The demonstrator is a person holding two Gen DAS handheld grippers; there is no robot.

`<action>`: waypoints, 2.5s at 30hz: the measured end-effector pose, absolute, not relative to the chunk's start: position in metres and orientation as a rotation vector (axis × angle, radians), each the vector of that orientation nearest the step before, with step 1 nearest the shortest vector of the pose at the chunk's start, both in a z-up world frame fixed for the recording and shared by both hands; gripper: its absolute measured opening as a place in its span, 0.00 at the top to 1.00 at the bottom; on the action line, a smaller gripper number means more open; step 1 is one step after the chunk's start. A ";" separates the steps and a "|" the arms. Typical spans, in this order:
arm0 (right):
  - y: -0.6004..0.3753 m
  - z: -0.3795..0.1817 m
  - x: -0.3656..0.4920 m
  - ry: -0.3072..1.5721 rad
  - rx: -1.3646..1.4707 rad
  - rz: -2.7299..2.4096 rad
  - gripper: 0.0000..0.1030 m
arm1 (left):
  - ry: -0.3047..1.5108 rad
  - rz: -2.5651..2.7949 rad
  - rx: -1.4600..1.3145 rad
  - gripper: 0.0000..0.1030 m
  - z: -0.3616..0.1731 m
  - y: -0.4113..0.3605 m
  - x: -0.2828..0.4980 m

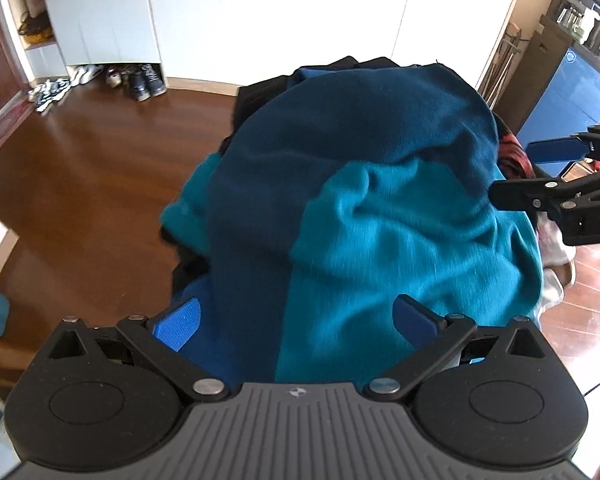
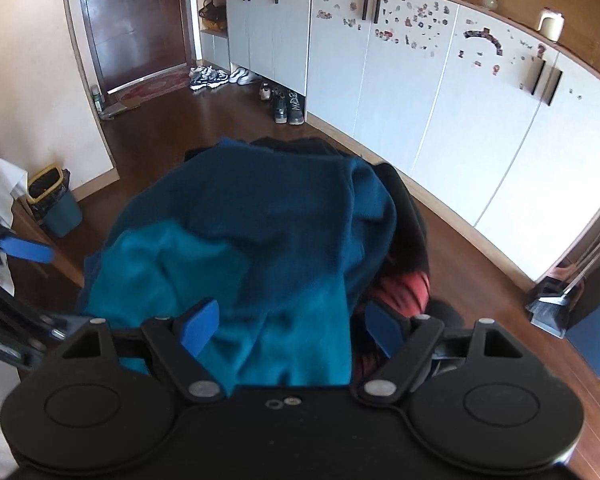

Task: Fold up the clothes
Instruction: 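Close the left gripper on the sweater while the right gripper grasps it too, then lift the sweater with both grippers and carry it over the table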

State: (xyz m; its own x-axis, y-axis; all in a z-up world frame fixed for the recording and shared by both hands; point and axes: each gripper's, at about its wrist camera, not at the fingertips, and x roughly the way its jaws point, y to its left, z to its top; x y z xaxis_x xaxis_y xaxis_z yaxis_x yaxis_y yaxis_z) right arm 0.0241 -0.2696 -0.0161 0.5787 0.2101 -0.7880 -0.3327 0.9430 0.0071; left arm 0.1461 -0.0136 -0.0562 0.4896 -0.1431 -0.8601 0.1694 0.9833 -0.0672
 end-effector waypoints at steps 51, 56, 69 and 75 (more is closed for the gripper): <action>-0.038 0.185 -0.063 0.586 -0.147 1.100 0.00 | 0.588 0.196 -0.296 0.75 0.124 0.211 -0.158; 0.056 0.184 -0.118 0.611 -0.179 1.243 0.00 | 0.603 0.339 -0.315 0.75 0.125 0.277 -0.258; 0.256 0.099 -0.298 0.895 -0.302 1.370 0.00 | 0.787 0.535 -0.409 0.74 0.054 0.395 -0.446; 0.262 0.078 -0.329 0.922 -0.419 1.354 0.00 | 0.815 0.545 -0.479 0.71 0.023 0.413 -0.460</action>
